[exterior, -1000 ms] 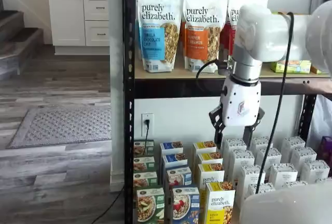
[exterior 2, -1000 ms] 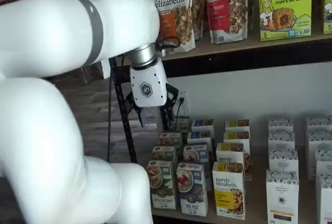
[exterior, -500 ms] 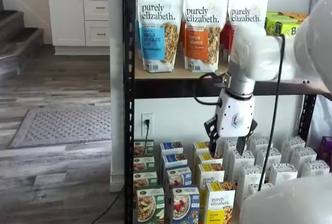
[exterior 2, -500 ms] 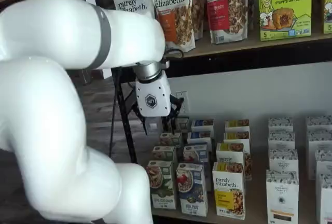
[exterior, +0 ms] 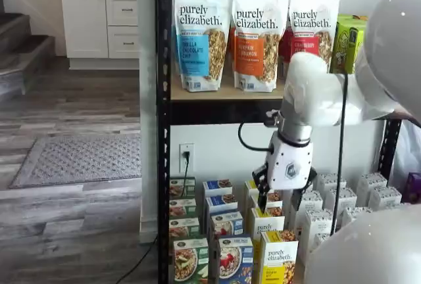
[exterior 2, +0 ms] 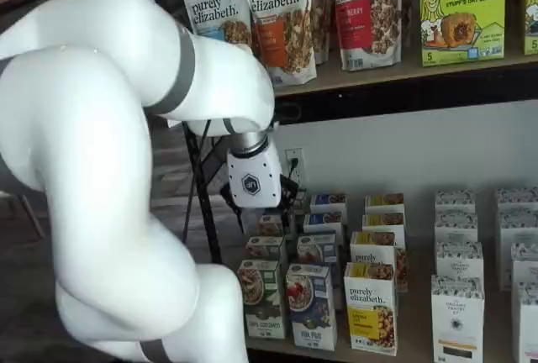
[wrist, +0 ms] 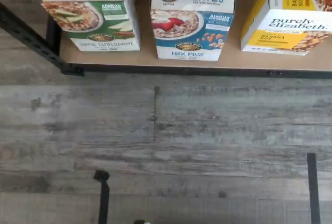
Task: Pick up the blue and white box that is on the bottom shelf, the second box from the left
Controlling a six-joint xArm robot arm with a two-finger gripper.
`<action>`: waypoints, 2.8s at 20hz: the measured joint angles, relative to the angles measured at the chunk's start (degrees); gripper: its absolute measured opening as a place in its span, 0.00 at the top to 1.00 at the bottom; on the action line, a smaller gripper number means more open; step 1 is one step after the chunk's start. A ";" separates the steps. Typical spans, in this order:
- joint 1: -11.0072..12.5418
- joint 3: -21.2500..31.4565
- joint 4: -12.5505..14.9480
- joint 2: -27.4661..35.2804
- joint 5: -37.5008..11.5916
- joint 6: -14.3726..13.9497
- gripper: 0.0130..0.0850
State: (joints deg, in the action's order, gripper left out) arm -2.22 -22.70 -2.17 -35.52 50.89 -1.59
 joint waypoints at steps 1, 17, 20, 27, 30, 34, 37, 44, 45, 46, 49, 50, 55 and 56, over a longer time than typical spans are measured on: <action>-0.15 0.23 0.11 1.01 -1.22 -0.18 0.00; -2.27 2.29 0.66 13.21 -16.71 -2.22 0.00; -2.19 2.42 0.68 15.79 -19.92 -2.08 0.00; -0.91 1.99 -1.11 22.89 -26.76 0.98 0.00; -0.35 0.83 -2.86 26.31 -28.06 3.23 0.00; -0.19 -1.49 -8.14 30.85 -28.74 8.32 0.00; -0.45 -3.44 -9.68 33.88 -29.24 9.55 0.00; -1.65 -8.35 -10.05 40.20 -30.22 8.82 0.00; -1.83 -9.14 -10.42 41.11 -30.27 8.99 0.00; -1.98 -9.81 -10.72 41.90 -30.27 9.12 0.00; -2.41 -11.53 -11.34 43.97 -30.22 9.29 0.00; -2.58 -12.11 -11.71 44.70 -30.21 9.46 0.00; -3.52 -15.15 -14.44 48.35 -29.87 11.06 0.00; -3.73 -15.60 -14.55 48.97 -30.04 10.98 0.00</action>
State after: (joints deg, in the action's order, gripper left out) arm -5.96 -38.30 -16.72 13.45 20.85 9.39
